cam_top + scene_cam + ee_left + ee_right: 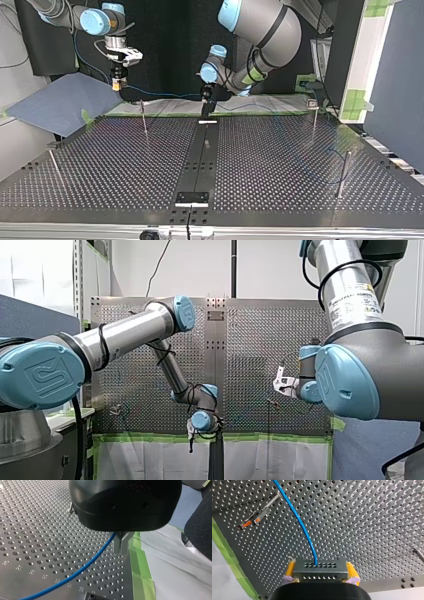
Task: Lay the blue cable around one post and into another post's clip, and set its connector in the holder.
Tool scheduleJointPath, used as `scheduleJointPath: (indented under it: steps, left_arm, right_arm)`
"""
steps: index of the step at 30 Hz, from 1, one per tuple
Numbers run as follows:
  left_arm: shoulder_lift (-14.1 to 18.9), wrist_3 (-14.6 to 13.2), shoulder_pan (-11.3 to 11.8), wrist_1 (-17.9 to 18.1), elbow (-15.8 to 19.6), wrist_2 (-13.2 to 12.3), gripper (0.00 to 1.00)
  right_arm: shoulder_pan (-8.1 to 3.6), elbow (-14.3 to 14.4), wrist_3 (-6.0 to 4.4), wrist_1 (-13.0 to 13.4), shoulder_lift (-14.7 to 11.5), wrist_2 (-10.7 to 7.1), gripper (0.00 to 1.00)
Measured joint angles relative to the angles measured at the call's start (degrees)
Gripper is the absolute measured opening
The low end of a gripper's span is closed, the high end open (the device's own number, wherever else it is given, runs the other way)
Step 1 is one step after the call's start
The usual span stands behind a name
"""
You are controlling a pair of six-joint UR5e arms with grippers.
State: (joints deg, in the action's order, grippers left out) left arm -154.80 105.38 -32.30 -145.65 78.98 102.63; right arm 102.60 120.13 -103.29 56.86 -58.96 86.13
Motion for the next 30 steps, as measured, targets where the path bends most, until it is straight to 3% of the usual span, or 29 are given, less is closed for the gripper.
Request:
scheduleJointPath:
  steps: [1,12,14,15,17,19,20,22,30]
  left_arm:
    - [0.0,0.0,0.0,0.0,0.0,0.0,0.01]
    - [0.0,0.1,0.0,0.0,0.0,-0.1,0.01]
    - [0.0,0.1,0.0,0.0,0.0,-0.1,0.12]
    - [0.0,0.0,0.1,0.0,0.0,-0.1,0.12]
    - [0.0,-0.2,0.1,-0.1,0.0,-0.1,0.37]
    - [0.0,-0.5,0.1,-0.2,0.0,-0.2,0.41]
    - [0.0,-0.7,0.1,-0.3,0.0,-0.2,0.54]
    - [0.0,-0.9,0.1,-0.4,0.0,-0.3,0.59]
    - [0.0,-1.1,0.1,-0.6,0.0,-2.0,0.61]
  right_arm:
    - [0.00,0.0,0.00,0.0,0.0,-0.01,0.00]
    - [0.01,0.0,0.00,-0.1,0.0,-0.03,0.00]
    - [-0.05,0.0,0.00,0.1,0.0,0.10,0.00]
    - [-0.09,0.0,0.00,0.2,0.0,0.20,0.00]
    - [-0.22,0.0,0.00,0.6,0.0,0.53,0.00]
    - [-0.33,0.0,-0.02,0.8,0.0,0.74,0.00]
    - [-0.38,0.0,-0.03,0.9,0.0,0.84,0.00]
    - [-0.46,0.0,-0.03,0.9,0.0,0.91,0.00]
    - [-0.75,0.0,-0.03,1.3,0.0,0.94,0.00]
